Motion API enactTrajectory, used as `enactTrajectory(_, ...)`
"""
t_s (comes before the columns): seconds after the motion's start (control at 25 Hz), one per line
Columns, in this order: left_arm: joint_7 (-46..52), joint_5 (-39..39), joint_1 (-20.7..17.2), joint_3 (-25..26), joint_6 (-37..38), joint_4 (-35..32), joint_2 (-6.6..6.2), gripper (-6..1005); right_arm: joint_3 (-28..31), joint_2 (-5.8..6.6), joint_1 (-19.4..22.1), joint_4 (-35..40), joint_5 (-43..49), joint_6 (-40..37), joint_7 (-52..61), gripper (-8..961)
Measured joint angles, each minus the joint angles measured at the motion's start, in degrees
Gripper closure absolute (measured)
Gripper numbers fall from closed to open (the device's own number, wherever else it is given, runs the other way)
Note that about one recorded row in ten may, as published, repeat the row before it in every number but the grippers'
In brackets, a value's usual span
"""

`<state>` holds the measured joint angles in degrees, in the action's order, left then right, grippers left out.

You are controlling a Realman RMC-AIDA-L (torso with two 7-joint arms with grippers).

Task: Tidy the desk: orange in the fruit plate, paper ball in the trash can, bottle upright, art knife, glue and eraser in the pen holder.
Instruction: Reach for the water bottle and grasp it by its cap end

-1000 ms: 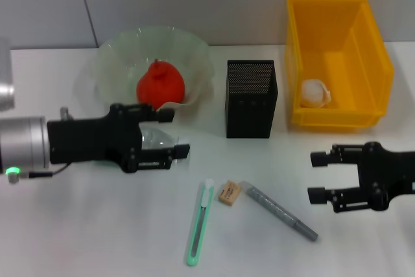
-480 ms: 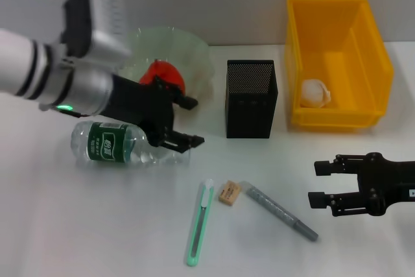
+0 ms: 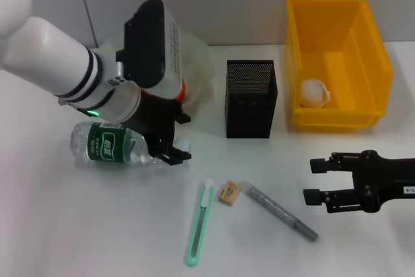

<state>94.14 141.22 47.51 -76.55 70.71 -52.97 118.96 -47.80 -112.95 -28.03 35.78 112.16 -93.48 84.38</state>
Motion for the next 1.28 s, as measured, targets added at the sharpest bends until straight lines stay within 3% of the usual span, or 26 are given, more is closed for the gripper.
enactTrajectory(0.24,3.72,2.92,0.37,-3.80,-2.52,0.92,0.10,285,0.06,0.00,-0.01,0.21,0.00,0.05,0.49,164)
enactTrajectory(0.8,4.51,2.81,0.50,-7.06,-5.82,3.04,0.19,287,0.08,-0.33,0.00,0.24,-0.07,0.27,0.52,164)
enactTrajectory(0.88,5.47,2.84,0.46,-9.63,-8.01,3.72,0.20,289,0.08,-0.38,0.00,0.25,-0.04,0.27,0.52,164)
enactTrajectory(1.28,5.84,2.75,0.76,-9.85,-8.30,4.37,0.21,312,0.08,-0.42,0.03,0.25,-0.04,0.27,0.52,164)
